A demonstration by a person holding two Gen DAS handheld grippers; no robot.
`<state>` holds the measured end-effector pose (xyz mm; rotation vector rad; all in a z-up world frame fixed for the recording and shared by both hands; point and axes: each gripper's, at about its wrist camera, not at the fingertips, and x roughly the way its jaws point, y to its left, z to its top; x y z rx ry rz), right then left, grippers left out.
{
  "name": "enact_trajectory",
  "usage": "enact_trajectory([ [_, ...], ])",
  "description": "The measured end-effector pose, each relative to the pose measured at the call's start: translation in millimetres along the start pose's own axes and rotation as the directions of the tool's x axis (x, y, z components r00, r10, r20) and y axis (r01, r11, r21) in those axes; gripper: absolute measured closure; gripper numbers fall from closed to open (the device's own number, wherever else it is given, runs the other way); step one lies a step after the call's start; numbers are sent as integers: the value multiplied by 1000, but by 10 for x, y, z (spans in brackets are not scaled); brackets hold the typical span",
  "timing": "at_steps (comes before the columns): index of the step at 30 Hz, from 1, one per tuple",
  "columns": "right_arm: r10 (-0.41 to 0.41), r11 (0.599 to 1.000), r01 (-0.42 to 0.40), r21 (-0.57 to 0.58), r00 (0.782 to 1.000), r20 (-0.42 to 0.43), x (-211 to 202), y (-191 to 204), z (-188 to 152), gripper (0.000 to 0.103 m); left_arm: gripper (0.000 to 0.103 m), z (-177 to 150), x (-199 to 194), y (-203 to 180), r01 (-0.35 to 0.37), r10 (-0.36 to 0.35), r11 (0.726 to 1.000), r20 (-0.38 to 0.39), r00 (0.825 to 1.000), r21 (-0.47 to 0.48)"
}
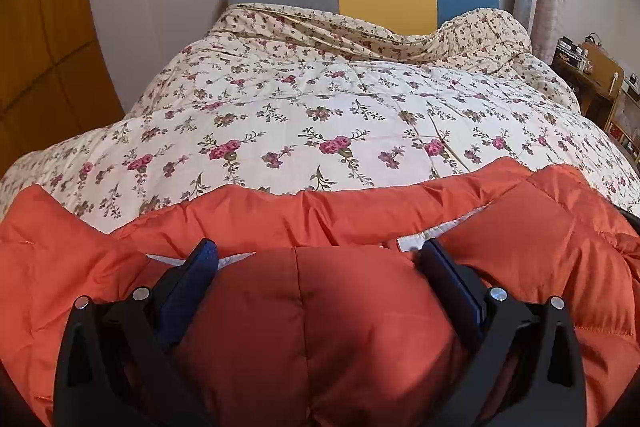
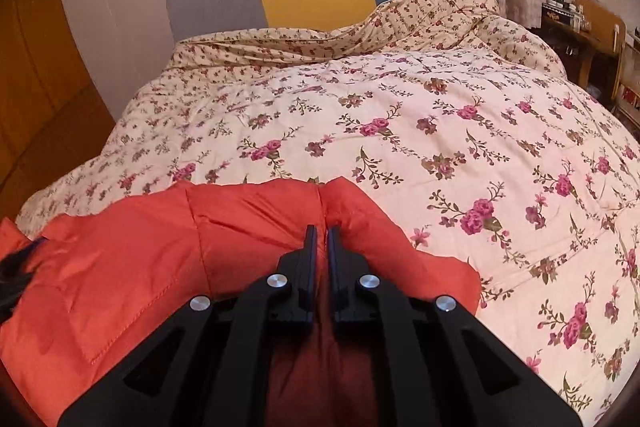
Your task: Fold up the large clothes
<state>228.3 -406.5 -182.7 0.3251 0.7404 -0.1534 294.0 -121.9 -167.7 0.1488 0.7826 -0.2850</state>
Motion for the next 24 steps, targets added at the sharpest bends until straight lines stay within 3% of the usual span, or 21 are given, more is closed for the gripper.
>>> enact_trajectory([
  [4,27,999,-27,23,1000,-4,27,-70,-21,98,3,3,-207,35,-12,12,999,-5,1000,30],
  [8,30,999,-30,25,1000,-2,27,-95,-10,98,3,4,-493,234,-76,74,996,50,996,40],
  [14,27,999,-26,24,1000,-3,12,-76,-18,98,3,3,-300,601,-124,124,992,15,992,-21],
  [18,28,999,-28,24,1000,-2,11,-82,-21,98,3,-48,-102,588,-116,116,993,12,993,-10],
  [24,27,999,-27,21,1000,0,-3,-72,-7,98,3,-80,3,727,-34,33,998,-16,999,-62],
])
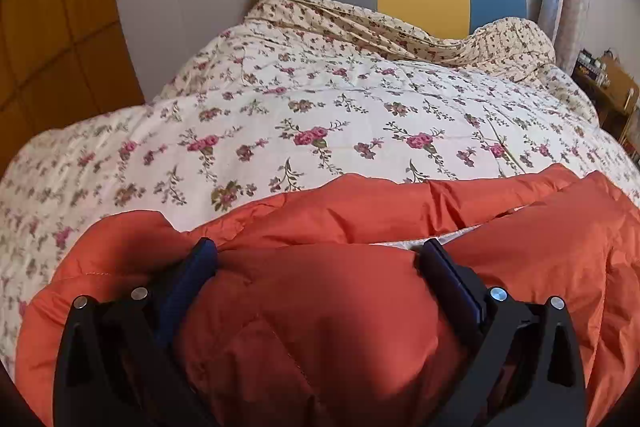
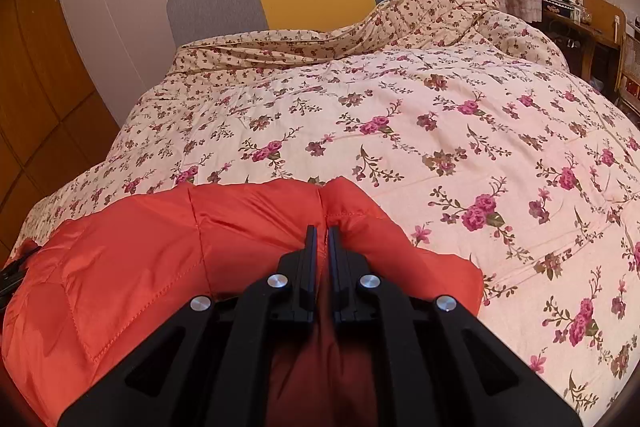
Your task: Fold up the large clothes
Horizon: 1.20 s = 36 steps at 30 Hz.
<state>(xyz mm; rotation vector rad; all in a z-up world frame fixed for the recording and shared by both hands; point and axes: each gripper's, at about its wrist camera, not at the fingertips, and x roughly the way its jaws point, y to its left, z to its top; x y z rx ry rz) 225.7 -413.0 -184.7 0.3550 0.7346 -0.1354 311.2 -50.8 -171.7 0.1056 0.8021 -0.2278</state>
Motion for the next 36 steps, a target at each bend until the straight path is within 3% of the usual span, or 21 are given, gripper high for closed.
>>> enact_trajectory([
  [5,6,1000,-6,-8,1000,-23,-116,42,46,95,3,2,-46,-32,-5,5,1000,-4,1000,7],
  [7,21,1000,-21,-6,1000,-8,-291,60,28,86,3,9,-127,-33,-7,7,1000,-13,1000,16],
  [8,42,999,-42,7,999,16,-428,57,12,72,3,-6,-213,-31,-5,5,1000,-11,1000,19],
  [9,58,998,-59,17,998,34,-532,52,-8,65,3,-37,-315,-22,1,-2,1000,1,1000,16],
  [15,111,994,-110,-22,993,51,-1052,346,-297,64,3,-325,-856,81,18,-14,999,82,997,-51],
  [21,165,983,-163,-79,986,19,-1287,711,-689,55,3,-698,-1302,200,53,-38,994,155,987,-94],
  [25,166,982,-165,-91,986,9,-1340,790,-826,51,3,-939,-1455,246,84,-69,989,126,990,-119],
  [29,159,986,-159,-57,987,-16,-1360,798,-920,48,3,-1140,-1612,236,87,-66,986,143,988,-141],
  [36,168,983,-169,-74,986,-18,-1504,903,-1095,36,3,-1387,-1784,337,157,-119,958,165,979,-239],
])
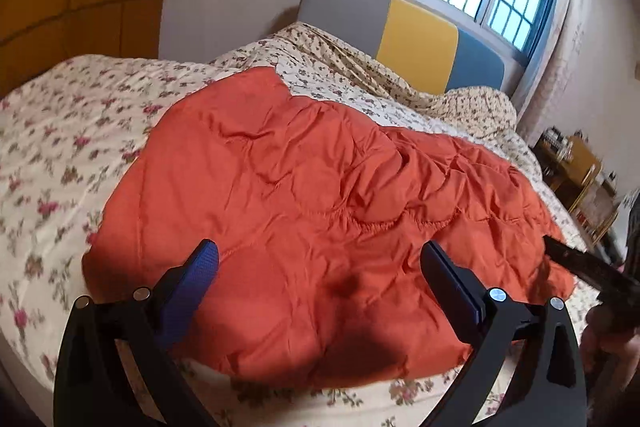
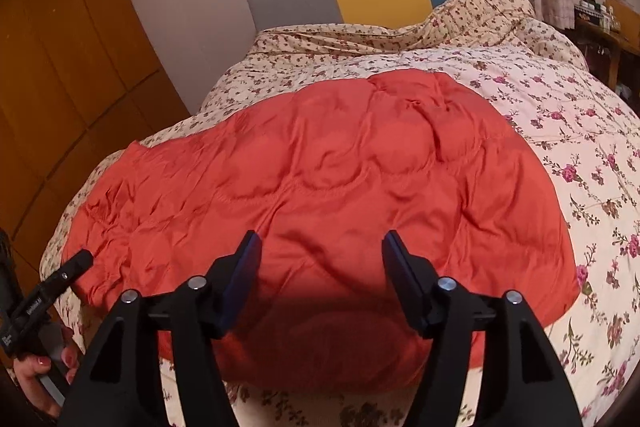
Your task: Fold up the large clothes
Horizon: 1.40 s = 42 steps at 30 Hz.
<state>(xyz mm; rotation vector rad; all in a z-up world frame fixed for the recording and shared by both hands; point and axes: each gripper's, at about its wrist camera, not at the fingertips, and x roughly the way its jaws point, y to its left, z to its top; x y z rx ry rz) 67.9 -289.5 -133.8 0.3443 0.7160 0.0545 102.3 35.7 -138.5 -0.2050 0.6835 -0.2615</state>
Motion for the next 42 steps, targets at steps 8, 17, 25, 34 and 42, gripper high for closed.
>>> enact_trajectory([
  [8,8,999,-8,-37,1000,1,-61,139,-144,20,3,-124,-209,60,5,-4,999,21,1000,-33],
  [17,-30,997,30,-67,1000,5,-99,182,-286,17,3,-255,-438,376,-118,126,982,46,991,-149],
  [25,75,996,-75,-51,997,-8,-136,299,-219,76,3,-376,-275,609,-49,39,958,-43,998,-283],
  [34,39,985,-52,-163,996,-81,109,615,-236,84,3,-282,19,549,-4,-8,958,-43,999,-288],
  [42,-42,981,9,-193,985,-168,511,627,-339,88,16,-285,128,609,20,-31,935,-25,999,-354],
])
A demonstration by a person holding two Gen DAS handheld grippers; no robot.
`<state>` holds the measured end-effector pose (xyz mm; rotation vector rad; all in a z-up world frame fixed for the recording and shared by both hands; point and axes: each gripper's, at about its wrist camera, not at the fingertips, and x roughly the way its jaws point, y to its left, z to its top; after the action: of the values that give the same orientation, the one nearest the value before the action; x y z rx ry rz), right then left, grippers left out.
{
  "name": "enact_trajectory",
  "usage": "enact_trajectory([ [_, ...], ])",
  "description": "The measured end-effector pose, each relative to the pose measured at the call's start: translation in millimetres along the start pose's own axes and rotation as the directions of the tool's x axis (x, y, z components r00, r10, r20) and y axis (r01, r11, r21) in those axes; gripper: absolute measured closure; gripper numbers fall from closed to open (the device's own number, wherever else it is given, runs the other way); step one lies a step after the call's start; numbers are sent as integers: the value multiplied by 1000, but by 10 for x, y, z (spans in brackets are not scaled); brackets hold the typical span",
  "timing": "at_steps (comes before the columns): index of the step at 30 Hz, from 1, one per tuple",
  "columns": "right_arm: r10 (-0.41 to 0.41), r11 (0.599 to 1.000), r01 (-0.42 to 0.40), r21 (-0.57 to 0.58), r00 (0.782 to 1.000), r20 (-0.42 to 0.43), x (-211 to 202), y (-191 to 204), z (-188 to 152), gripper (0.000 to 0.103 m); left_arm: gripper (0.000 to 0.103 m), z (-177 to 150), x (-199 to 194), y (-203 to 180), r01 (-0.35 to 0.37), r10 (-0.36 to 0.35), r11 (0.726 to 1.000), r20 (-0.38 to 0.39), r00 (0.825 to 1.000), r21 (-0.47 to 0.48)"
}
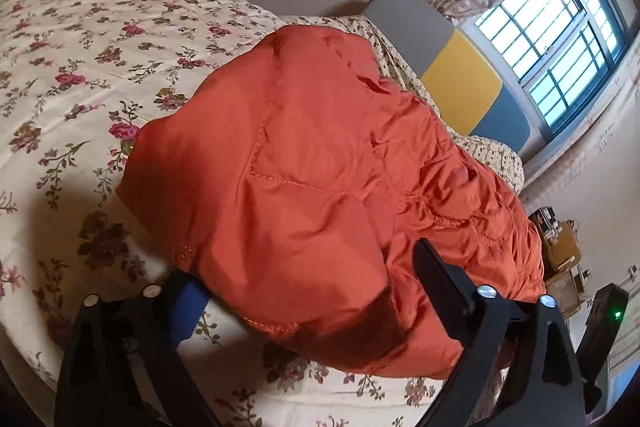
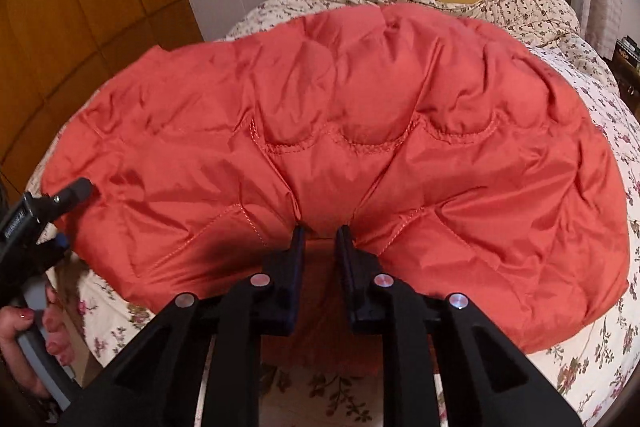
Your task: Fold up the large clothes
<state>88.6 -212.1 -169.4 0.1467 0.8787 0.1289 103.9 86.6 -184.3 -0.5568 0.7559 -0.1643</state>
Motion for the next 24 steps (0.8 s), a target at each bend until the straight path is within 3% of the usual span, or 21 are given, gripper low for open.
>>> enact_trajectory([
  [3,-6,1000,6,-4,1000,-1,52,2,-20,88,24,16,37,40,-6,6,999,12,1000,-38],
  [7,2,1000,-2,1,1000,6,90,-28,-72,88,24,29,82,56,5,-3,998,39,999,-56],
  [10,17,1000,-17,15,1000,7,109,-62,-88,88,35,24,106,71,12,-7,996,60,998,-89],
  [12,21,1000,-22,16,1000,12,120,-84,-98,88,54,31,115,42,23,-16,994,66,998,-104],
  [13,23,1000,-23,16,1000,13,111,-103,-107,88,57,48,97,-10,19,-12,995,75,997,-95],
  [15,29,999,-30,22,999,17,117,-126,-119,88,71,93,-10,-174,18,-12,999,124,992,-46],
  [20,58,997,-59,55,998,18,156,-217,-114,88,75,201,-320,-704,80,-111,987,234,966,138],
  [24,84,993,-86,78,996,25,152,-312,-107,88,75,213,-501,-1151,144,-220,949,261,940,280],
])
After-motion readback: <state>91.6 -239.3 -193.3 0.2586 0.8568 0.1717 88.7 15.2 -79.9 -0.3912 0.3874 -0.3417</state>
